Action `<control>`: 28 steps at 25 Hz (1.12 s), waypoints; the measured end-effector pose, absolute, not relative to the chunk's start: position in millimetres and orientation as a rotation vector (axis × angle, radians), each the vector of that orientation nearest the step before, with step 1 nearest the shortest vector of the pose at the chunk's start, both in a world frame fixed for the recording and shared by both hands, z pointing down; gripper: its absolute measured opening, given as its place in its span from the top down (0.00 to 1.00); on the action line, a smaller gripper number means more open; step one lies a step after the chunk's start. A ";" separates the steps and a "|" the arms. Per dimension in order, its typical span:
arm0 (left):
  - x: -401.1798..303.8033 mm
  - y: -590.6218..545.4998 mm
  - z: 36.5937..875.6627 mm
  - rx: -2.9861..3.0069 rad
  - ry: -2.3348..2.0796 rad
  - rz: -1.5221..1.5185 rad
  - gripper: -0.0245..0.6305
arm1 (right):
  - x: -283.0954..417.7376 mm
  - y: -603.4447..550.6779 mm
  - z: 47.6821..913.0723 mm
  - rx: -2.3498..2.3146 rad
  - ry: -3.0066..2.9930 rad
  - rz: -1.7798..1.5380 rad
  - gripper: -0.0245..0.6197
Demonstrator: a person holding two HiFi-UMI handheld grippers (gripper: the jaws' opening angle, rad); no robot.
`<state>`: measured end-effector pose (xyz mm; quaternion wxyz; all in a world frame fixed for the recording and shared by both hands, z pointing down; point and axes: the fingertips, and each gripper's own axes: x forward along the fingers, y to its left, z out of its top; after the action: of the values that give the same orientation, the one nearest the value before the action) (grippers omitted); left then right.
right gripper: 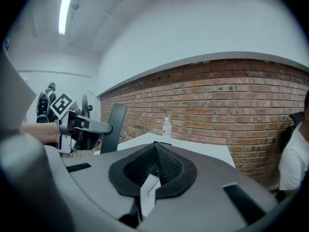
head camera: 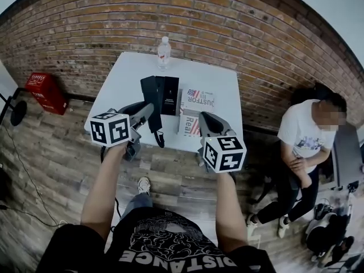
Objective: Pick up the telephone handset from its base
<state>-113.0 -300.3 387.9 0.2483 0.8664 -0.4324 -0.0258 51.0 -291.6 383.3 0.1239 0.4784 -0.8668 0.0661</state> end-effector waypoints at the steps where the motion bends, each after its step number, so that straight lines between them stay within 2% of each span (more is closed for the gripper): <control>1: -113.3 -295.6 387.6 2.361 -1.206 -0.068 0.85 | 51.9 -287.7 383.4 1.395 -2.529 0.191 0.96; 28: -103.7 -267.3 393.4 2.366 -1.353 0.010 0.85 | 70.1 -262.1 381.5 1.432 -2.545 0.191 0.96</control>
<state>-103.7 -267.3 393.4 0.2067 0.8493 -0.4857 0.0037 70.1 -262.1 381.5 0.1072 0.4864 -0.8647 0.0649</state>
